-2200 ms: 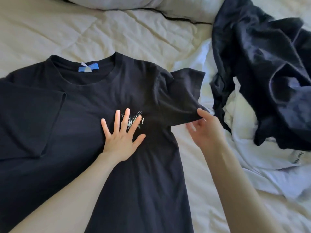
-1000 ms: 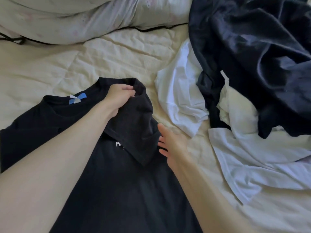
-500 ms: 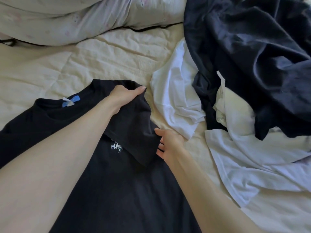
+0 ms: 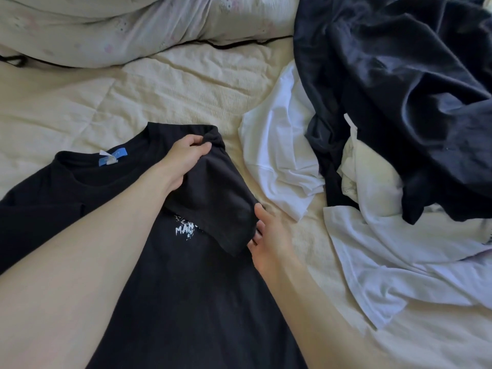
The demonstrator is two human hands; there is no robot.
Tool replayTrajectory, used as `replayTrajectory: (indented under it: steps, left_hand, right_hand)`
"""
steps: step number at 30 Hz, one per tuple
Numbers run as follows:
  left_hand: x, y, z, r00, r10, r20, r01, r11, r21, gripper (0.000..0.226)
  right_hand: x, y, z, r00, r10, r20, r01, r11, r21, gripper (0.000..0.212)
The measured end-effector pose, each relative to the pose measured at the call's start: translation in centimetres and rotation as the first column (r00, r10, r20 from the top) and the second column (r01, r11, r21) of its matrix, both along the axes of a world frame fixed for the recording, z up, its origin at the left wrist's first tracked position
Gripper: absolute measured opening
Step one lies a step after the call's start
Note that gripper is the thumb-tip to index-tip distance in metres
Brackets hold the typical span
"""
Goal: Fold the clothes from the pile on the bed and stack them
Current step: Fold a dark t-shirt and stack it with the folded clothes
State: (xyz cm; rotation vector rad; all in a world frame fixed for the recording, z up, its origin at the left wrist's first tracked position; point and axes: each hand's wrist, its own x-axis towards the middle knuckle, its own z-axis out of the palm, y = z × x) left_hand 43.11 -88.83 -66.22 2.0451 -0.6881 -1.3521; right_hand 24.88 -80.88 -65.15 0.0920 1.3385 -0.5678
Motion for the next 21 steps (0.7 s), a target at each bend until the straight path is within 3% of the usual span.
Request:
replayTrajectory:
  steps: [2,4,8,11,13,15,17,19,21]
  left_hand:
    - [0.1,0.5,0.3,0.999,-0.004,-0.04,0.003,1.0,-0.027,0.02]
    - [0.4,1.5,0.5,0.998,-0.057,-0.015,0.056,0.998,-0.033,0.032]
    - [1.3,4.8,0.5,0.943,-0.217,0.253,0.224,0.974,-0.002,0.038]
    - [2.8,5.9,1.0,0.882,-0.233,0.409,0.271,0.962,-0.035,0.033]
    - [3.7,6.3,1.2,0.827,-0.294,0.479,0.318,0.948,0.033,0.03]
    - [3.8,7.1,1.0,0.66,-0.438,0.61,0.388,0.894,0.222,0.035]
    - [3.3,7.6,0.8,0.476,-0.443,0.76,0.406,0.877,0.257,0.04]
    - [2.2,7.8,0.9,0.355,-0.332,0.874,0.463,0.874,0.144,0.041]
    - [1.0,7.6,0.6,0.222,-0.285,0.933,0.591,0.8,0.103,0.036]
  right_hand:
    - [0.2,0.9,0.1,0.983,0.137,-0.122,-0.147,0.986,-0.078,0.031]
    - [0.2,1.7,0.2,0.965,0.226,-0.129,-0.244,0.96,-0.138,0.036]
    - [0.1,2.5,0.1,0.938,0.325,-0.122,-0.341,0.929,-0.147,0.013]
    - [0.3,3.3,0.4,0.948,0.318,0.004,-0.313,0.934,-0.173,0.014]
    - [0.4,3.7,0.6,0.919,0.392,0.048,-0.38,0.911,-0.163,0.018]
    - [0.4,4.1,0.6,0.805,0.577,-0.139,-0.593,0.793,-0.141,0.023]
    - [0.2,4.2,0.3,0.604,0.638,-0.477,-0.768,0.626,-0.135,0.03]
    - [-0.2,3.6,0.4,0.485,0.494,-0.722,-0.808,0.569,-0.153,0.034]
    - [-0.5,2.8,0.5,0.394,0.305,-0.867,-0.84,0.503,-0.205,0.028]
